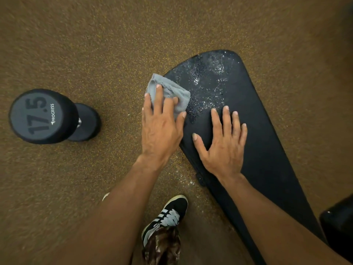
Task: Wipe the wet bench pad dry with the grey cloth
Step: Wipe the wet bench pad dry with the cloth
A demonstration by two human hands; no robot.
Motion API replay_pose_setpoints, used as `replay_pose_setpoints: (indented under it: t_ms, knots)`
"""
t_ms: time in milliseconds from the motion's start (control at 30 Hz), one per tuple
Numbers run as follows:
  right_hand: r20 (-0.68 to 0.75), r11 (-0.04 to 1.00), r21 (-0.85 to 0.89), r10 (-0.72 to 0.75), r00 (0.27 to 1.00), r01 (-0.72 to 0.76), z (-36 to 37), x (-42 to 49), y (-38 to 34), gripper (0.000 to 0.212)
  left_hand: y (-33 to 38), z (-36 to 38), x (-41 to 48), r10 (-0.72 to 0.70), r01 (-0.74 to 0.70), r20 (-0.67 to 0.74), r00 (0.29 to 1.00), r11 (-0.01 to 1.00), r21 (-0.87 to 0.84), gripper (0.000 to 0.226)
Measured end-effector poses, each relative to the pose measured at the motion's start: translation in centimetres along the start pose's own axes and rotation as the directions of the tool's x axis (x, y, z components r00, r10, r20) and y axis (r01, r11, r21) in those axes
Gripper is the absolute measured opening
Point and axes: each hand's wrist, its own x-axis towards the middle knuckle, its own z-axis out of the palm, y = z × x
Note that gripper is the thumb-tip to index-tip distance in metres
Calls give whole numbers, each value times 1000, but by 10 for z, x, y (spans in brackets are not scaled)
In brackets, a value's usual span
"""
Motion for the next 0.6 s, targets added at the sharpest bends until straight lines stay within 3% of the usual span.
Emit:
replay_pose_setpoints:
  t_ms: [67, 233, 400, 600]
  knots:
    - [-9, 1000, -8, 4, 1000, -4, 1, 1, 0, 78, 6, 8, 2, 12, -11, -48, 999, 1000, 29, 53]
    - [-22, 1000, -14, 5, 1000, -5, 4, 1, 2, 79, 10, 18, 4, -89, 89, -10, 996, 984, 154, 66]
    - [-42, 999, -35, 4, 999, -5, 6, 1, 1, 78, 19, 16, 15, -157, 160, -57, 986, 986, 47, 56]
    - [-55, 999, -31, 6, 998, -8, 6, 2, 1, 78, -21, 10, -19, 111, -101, -58, 992, 983, 153, 48]
